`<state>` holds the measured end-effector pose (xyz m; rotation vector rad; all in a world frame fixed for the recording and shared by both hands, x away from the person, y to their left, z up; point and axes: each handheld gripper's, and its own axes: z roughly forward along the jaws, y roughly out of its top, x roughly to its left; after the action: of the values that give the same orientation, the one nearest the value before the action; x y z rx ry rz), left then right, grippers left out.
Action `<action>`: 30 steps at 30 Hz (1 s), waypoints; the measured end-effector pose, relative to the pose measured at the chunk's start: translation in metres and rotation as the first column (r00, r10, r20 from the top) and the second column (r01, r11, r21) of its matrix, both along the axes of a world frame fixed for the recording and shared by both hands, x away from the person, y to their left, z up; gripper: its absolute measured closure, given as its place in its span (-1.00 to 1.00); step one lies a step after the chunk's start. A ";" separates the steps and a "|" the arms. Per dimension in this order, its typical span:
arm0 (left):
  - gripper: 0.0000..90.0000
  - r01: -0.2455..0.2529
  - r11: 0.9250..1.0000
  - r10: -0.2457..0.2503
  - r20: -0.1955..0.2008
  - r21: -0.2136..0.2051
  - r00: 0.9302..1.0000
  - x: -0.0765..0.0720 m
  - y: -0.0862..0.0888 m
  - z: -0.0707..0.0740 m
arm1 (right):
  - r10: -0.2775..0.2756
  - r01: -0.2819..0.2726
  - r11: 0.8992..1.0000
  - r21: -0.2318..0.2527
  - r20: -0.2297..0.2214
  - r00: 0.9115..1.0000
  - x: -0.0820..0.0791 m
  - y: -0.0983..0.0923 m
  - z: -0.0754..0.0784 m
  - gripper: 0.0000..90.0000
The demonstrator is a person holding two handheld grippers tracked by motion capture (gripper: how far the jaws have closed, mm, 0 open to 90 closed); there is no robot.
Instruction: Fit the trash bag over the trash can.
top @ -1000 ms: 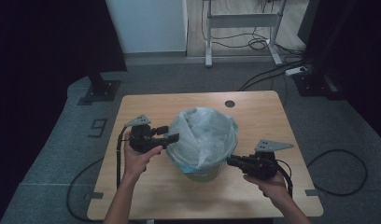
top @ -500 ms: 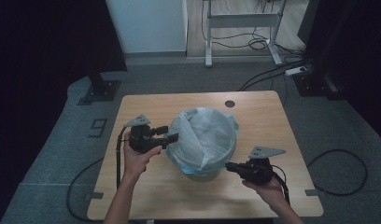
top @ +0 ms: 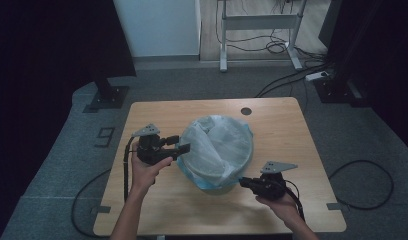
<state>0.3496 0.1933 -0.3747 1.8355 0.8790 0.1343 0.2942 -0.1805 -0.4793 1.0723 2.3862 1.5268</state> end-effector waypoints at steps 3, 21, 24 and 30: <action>-0.25 0.013 1.000 -0.013 0.013 0.004 1.000 -0.001 0.000 0.003 | -0.014 0.013 0.999 0.031 0.036 0.999 -0.007 -0.005 0.006 0.23; -0.13 0.236 0.964 -0.242 0.043 0.124 0.969 0.020 -0.027 0.019 | -0.041 0.018 0.967 0.255 0.086 0.995 -0.034 -0.072 -0.006 -0.10; -0.10 0.258 0.951 -0.267 0.029 0.172 0.963 0.025 -0.035 0.020 | -0.049 0.023 0.961 0.277 0.087 0.995 -0.038 -0.078 -0.009 -0.08; 0.02 0.290 0.930 -0.293 -0.022 0.227 0.956 0.035 -0.045 0.014 | -0.069 0.043 0.958 0.282 0.084 0.994 -0.043 -0.087 -0.010 -0.05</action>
<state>0.3845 0.1485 -0.3602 2.1568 0.5900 0.0596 0.2515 -0.2676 -0.4891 1.0803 2.1044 1.8917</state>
